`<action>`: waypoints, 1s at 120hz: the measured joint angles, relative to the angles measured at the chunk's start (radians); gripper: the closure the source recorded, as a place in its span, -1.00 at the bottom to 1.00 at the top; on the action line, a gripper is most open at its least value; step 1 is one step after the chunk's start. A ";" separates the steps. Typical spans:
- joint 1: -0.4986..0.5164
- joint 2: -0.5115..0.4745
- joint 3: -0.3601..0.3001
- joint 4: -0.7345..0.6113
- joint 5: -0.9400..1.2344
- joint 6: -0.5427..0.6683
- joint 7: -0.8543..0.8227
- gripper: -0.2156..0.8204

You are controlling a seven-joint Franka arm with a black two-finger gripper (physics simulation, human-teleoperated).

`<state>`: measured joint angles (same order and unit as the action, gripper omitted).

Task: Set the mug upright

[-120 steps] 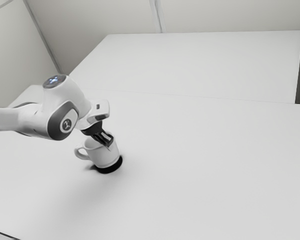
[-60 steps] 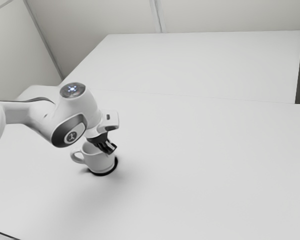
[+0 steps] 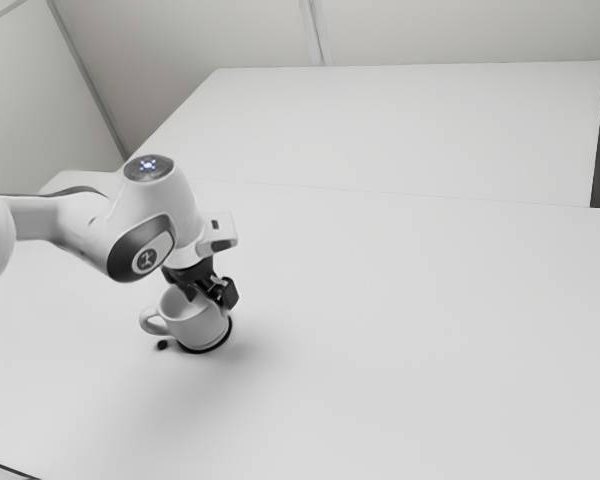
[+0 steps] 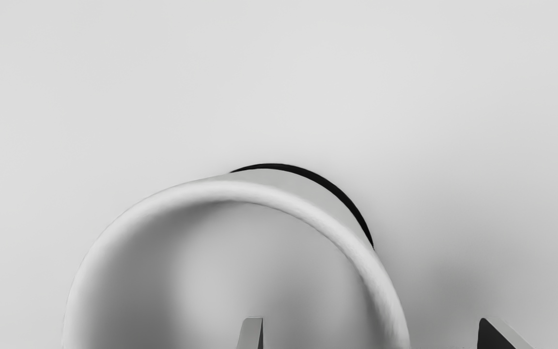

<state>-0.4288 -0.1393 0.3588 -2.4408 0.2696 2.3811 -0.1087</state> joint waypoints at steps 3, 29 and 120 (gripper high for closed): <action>0.000 0.000 0.001 0.004 -0.006 -0.011 -0.001 -0.34; 0.006 -0.001 0.004 0.061 -0.120 -0.106 0.012 -0.50; 0.413 0.067 -0.316 0.779 -0.180 -0.671 0.162 -0.58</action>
<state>-0.0162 -0.0721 0.0425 -1.6619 0.0901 1.7101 0.0531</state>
